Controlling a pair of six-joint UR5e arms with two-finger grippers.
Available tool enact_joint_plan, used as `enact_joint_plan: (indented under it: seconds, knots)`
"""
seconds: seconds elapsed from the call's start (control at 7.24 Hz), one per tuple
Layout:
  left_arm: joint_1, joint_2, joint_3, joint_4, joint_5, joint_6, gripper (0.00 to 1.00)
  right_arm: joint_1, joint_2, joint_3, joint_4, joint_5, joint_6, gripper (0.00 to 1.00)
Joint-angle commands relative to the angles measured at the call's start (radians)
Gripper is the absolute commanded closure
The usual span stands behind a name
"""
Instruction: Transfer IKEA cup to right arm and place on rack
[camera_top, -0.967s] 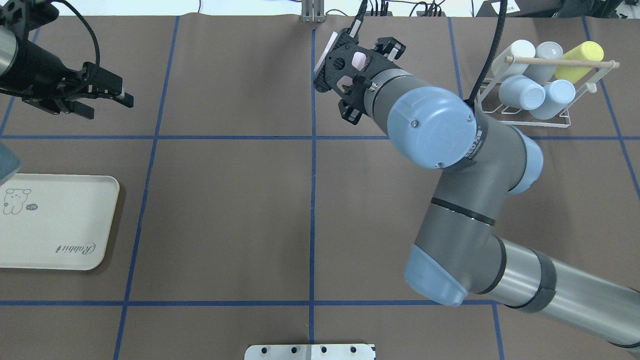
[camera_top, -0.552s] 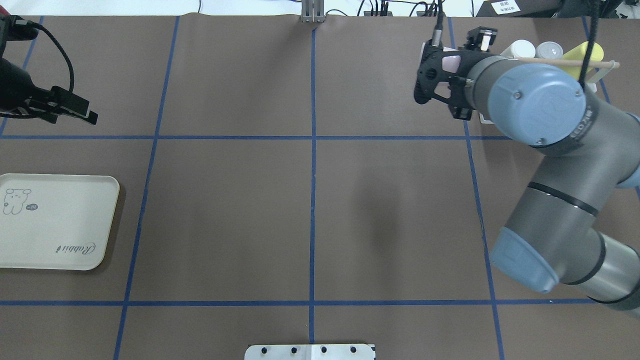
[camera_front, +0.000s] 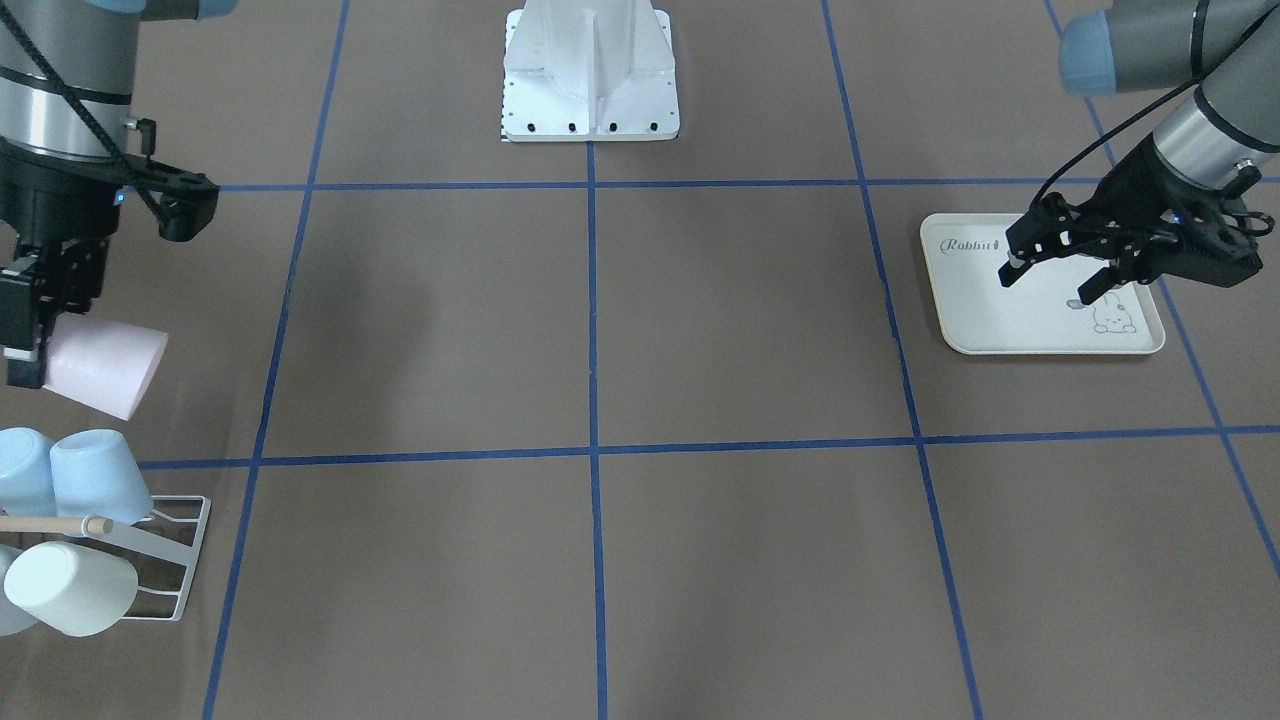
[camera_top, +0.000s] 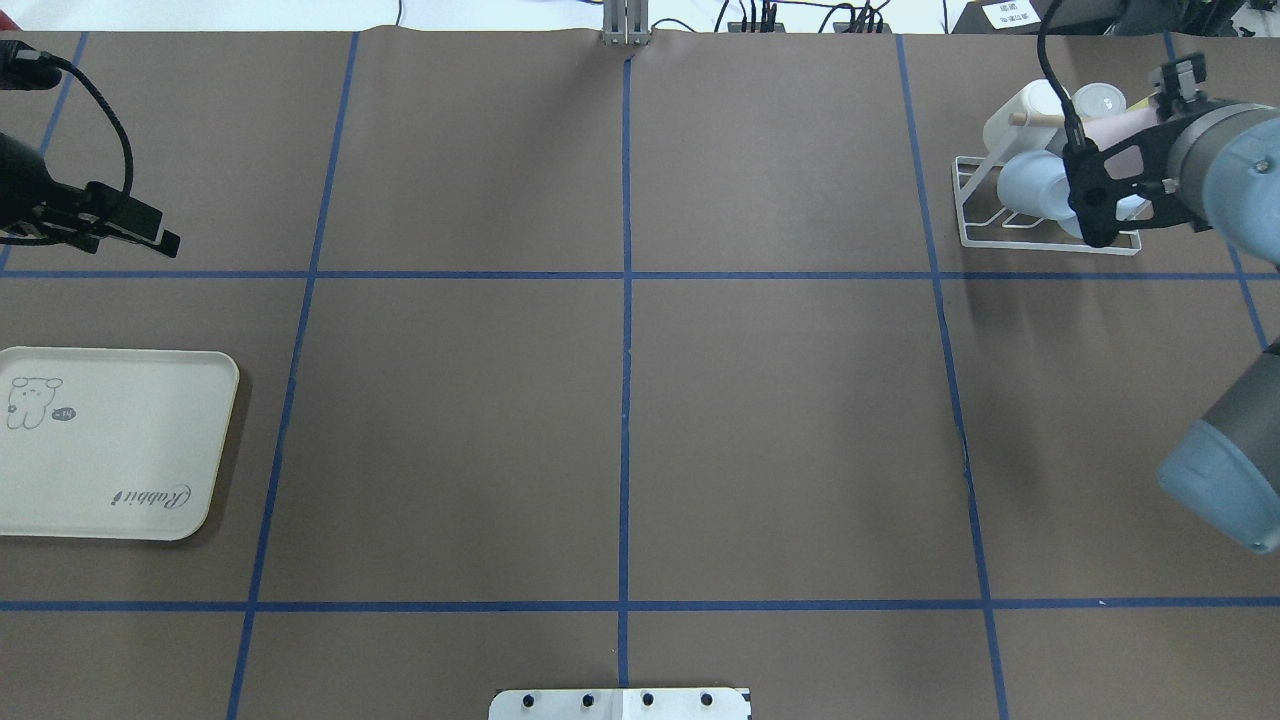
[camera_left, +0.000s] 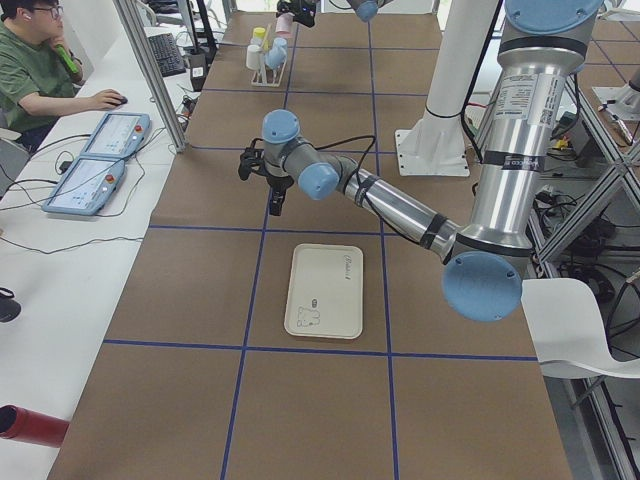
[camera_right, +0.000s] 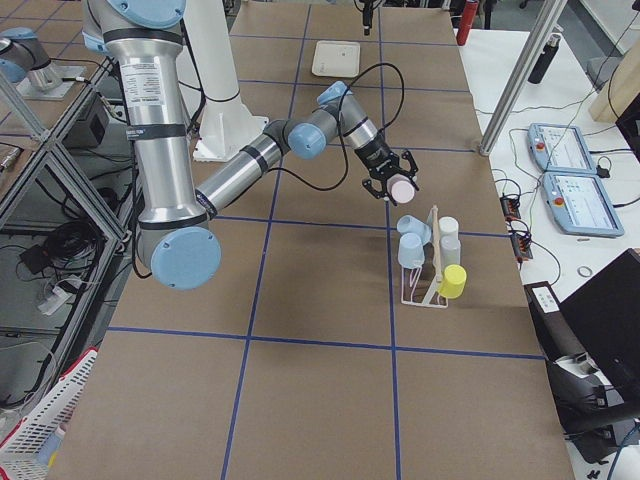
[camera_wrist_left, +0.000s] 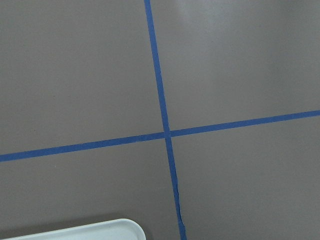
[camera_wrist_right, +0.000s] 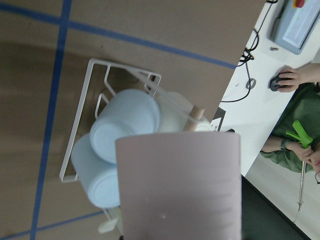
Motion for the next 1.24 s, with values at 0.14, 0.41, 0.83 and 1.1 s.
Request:
enact_joint_plan:
  seconds: [0.14, 0.41, 0.83, 1.1]
  knots:
    - [0.0, 0.018, -0.009, -0.004, -0.002, 0.0, 0.0, 0.05, -0.036, -0.118, 0.0, -0.157, -0.311, 0.72]
    - [0.001, 0.03, -0.017, -0.004, -0.002, 0.0, 0.0, 0.052, -0.039, -0.154, 0.002, -0.202, -0.352, 0.73]
    - [0.001, 0.032, -0.018, -0.004, -0.002, 0.0, 0.0, 0.047, -0.009, -0.253, 0.009, -0.24, -0.353, 0.73]
    - [0.003, 0.032, -0.017, -0.004, -0.002, 0.0, 0.0, 0.035, -0.002, -0.264, 0.009, -0.268, -0.353, 0.72]
